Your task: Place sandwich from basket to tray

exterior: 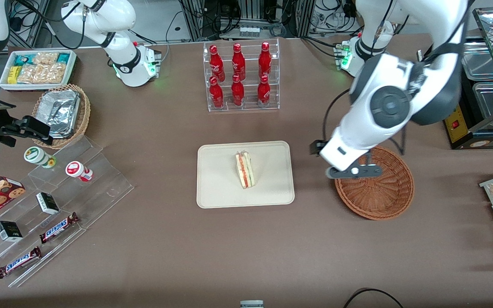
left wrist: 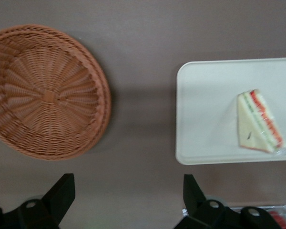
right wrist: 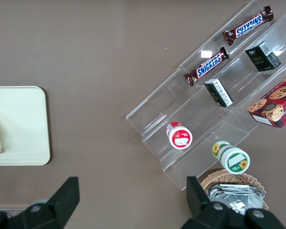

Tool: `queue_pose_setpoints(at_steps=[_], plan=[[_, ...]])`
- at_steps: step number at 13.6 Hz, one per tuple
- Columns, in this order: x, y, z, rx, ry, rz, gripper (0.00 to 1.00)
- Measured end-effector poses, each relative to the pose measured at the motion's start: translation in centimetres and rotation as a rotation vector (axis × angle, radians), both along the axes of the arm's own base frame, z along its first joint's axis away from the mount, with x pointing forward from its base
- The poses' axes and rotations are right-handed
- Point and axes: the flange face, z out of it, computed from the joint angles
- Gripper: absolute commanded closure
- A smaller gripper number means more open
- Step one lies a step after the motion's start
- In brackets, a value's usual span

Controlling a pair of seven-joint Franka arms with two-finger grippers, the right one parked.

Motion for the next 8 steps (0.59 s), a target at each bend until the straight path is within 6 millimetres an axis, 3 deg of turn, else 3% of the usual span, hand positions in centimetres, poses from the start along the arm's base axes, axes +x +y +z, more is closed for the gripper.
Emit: queue_pose_setpoints(at_steps=[4,6,8], plan=[[-0.5,8.4,2.5,-0.018,0.034,-0.094,0.0],[-1.0,12.9,4.7,-0.031,0.045,-0.119,0.0],[-2.2,16.0,7.2,-0.039,0.048,-0.131,0.0]])
